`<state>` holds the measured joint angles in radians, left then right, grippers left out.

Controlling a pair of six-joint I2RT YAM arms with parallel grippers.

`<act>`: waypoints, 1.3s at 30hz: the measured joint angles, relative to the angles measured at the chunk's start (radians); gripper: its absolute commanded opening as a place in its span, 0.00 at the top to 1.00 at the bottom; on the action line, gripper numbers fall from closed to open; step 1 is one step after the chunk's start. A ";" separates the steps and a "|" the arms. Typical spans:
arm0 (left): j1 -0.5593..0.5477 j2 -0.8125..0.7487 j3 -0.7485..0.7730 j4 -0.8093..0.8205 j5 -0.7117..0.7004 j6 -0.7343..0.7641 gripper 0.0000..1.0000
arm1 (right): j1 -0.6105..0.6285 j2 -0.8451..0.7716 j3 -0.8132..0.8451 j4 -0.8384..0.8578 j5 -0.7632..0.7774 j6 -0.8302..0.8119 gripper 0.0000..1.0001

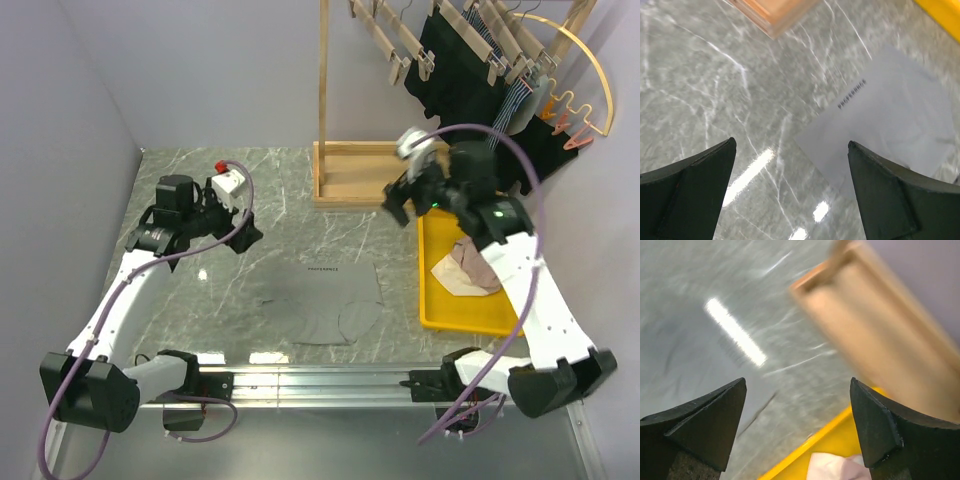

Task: Clip the underwear to the hanger

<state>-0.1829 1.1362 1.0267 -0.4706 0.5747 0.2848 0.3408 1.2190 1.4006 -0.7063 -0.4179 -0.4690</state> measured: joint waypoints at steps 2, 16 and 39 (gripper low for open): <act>0.007 -0.011 0.000 0.026 -0.016 -0.042 0.01 | -0.065 -0.038 0.021 0.060 0.040 0.065 0.10; 0.010 -0.040 -0.013 0.182 -0.039 -0.251 0.01 | -0.256 0.033 0.217 0.408 0.213 0.408 0.23; 0.027 -0.102 -0.063 0.277 -0.022 -0.382 0.01 | -0.289 0.374 0.480 0.536 0.158 0.475 0.21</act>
<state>-0.1555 1.0344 0.9638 -0.1932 0.5526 -0.0975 0.0517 1.5932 1.8809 -0.1699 -0.2596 0.0063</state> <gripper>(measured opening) 0.993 0.799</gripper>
